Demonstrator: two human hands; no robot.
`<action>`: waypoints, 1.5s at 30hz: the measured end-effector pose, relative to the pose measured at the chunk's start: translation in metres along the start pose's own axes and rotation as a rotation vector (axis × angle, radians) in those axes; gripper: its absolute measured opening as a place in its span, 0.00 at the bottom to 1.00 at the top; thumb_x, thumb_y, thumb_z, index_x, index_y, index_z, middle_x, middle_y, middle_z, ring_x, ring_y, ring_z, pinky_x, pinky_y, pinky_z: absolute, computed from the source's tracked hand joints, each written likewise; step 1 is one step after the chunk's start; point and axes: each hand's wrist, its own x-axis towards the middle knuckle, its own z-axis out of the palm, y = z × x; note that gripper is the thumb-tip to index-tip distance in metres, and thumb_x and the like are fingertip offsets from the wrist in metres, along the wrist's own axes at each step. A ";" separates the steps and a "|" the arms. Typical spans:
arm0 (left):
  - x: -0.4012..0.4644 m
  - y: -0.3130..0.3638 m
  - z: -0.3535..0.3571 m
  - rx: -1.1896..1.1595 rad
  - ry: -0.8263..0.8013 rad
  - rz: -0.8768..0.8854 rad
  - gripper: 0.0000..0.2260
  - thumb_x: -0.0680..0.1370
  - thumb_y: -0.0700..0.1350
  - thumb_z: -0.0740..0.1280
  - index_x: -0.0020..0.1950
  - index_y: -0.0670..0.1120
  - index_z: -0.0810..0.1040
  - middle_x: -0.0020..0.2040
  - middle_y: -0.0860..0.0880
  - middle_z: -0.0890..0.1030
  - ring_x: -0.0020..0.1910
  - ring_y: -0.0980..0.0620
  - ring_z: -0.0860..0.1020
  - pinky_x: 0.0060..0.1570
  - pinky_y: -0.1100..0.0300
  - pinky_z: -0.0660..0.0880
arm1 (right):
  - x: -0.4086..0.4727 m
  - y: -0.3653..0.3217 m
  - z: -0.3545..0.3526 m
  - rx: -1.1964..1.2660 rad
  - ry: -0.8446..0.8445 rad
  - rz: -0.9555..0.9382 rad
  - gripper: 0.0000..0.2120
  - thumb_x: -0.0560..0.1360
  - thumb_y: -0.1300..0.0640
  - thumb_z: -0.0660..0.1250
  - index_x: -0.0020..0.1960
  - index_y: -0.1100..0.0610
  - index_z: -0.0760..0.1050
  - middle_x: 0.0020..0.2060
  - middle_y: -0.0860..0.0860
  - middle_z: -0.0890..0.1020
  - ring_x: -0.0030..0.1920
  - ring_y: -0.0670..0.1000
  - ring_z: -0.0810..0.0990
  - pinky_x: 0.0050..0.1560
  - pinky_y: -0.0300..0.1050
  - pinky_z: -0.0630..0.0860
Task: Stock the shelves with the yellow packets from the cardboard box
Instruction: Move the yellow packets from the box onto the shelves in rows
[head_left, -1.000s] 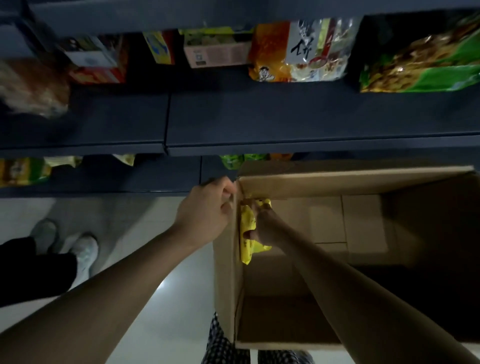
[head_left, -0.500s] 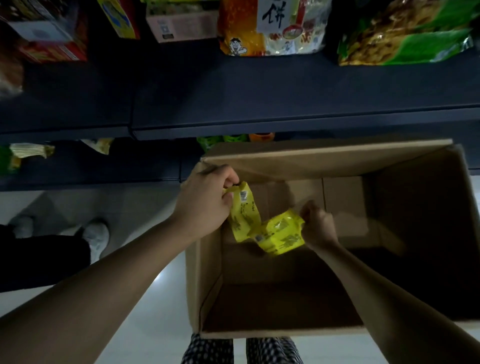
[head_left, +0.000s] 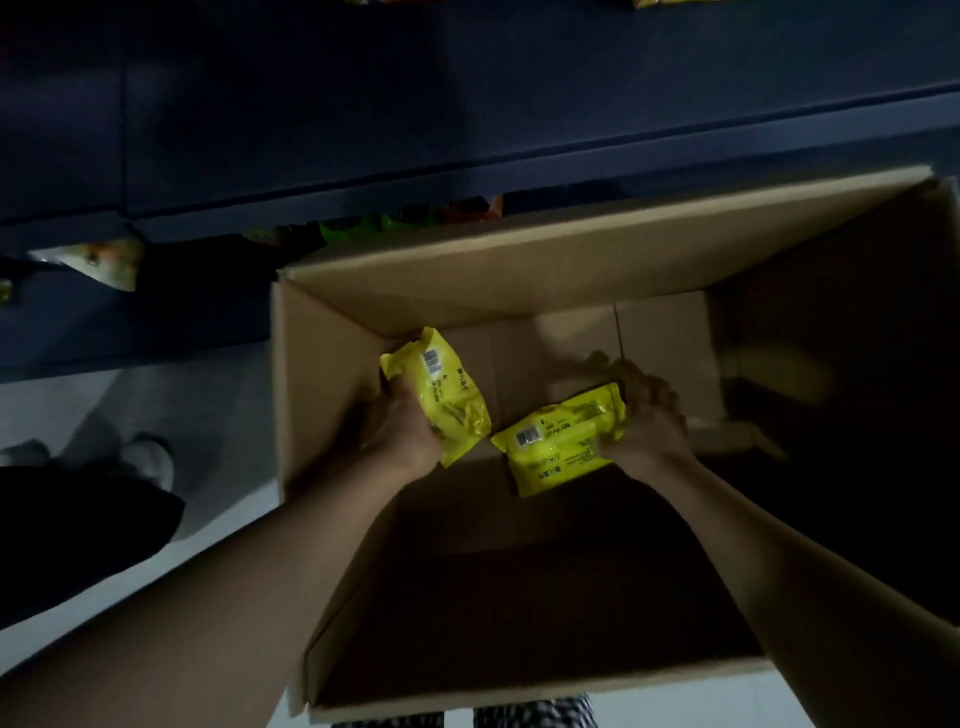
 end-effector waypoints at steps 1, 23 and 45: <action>0.004 -0.003 0.007 -0.002 0.003 -0.027 0.36 0.74 0.42 0.69 0.75 0.48 0.51 0.68 0.40 0.69 0.64 0.39 0.71 0.60 0.50 0.71 | 0.001 -0.001 0.003 -0.088 -0.011 -0.076 0.50 0.63 0.56 0.77 0.76 0.51 0.51 0.73 0.54 0.57 0.71 0.58 0.57 0.67 0.51 0.62; 0.028 0.016 0.047 -0.274 0.185 -0.142 0.29 0.72 0.46 0.73 0.68 0.41 0.65 0.65 0.39 0.72 0.64 0.38 0.72 0.61 0.48 0.71 | 0.003 0.027 -0.027 -0.274 0.170 -0.387 0.22 0.70 0.63 0.68 0.63 0.54 0.72 0.62 0.56 0.73 0.58 0.60 0.76 0.49 0.48 0.76; 0.022 -0.009 0.051 0.330 0.108 0.574 0.18 0.66 0.49 0.77 0.50 0.49 0.72 0.61 0.52 0.72 0.61 0.48 0.70 0.55 0.55 0.69 | 0.002 0.017 -0.019 -0.021 0.092 -0.041 0.27 0.69 0.61 0.70 0.67 0.59 0.68 0.61 0.59 0.69 0.61 0.61 0.72 0.63 0.46 0.70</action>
